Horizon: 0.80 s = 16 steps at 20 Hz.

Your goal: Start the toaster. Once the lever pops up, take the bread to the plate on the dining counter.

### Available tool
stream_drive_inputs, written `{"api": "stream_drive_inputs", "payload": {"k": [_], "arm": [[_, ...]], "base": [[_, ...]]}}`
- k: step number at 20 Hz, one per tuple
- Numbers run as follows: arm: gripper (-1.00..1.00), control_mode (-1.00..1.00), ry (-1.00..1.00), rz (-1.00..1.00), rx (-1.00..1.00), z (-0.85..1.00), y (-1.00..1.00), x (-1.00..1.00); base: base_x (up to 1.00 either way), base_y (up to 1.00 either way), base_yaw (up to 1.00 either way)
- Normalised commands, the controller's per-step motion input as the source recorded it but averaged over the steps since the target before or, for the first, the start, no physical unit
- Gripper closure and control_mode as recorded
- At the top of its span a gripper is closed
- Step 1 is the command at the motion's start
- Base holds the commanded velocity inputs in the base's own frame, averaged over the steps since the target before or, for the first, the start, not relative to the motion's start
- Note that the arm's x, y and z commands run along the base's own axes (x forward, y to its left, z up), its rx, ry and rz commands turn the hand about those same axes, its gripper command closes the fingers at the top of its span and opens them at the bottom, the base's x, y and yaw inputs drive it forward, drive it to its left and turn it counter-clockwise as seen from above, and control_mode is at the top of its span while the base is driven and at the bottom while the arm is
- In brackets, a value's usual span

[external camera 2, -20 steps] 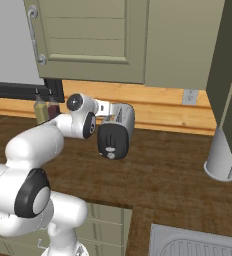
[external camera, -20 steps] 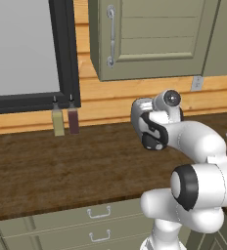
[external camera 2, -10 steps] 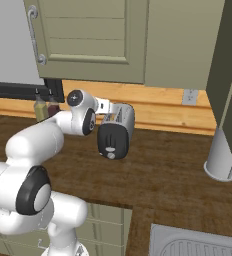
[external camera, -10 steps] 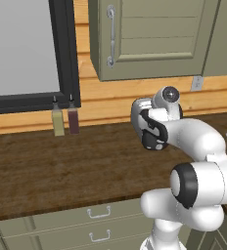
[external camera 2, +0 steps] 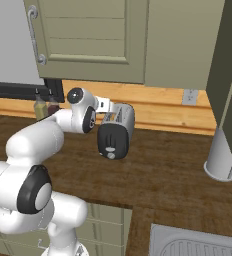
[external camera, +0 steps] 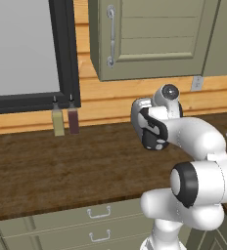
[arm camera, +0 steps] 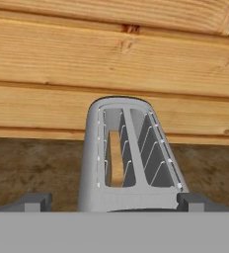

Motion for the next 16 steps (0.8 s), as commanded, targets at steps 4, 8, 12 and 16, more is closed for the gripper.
{"api": "stream_drive_inputs", "payload": {"k": [4,8,12,16], "arm": [[-1.0,-1.0,0.0,0.0,0.0,0.0,0.0,0.0],[-1.0,-1.0,0.0,0.0,0.0,0.0,0.0,0.0],[-1.0,-1.0,0.0,0.0,0.0,0.0,0.0,0.0],[-1.0,-1.0,0.0,0.0,0.0,0.0,0.0,0.0]], "base": [[0.0,0.0,0.0],[0.0,0.0,0.0],[0.0,0.0,0.0],[0.0,0.0,0.0]]}}
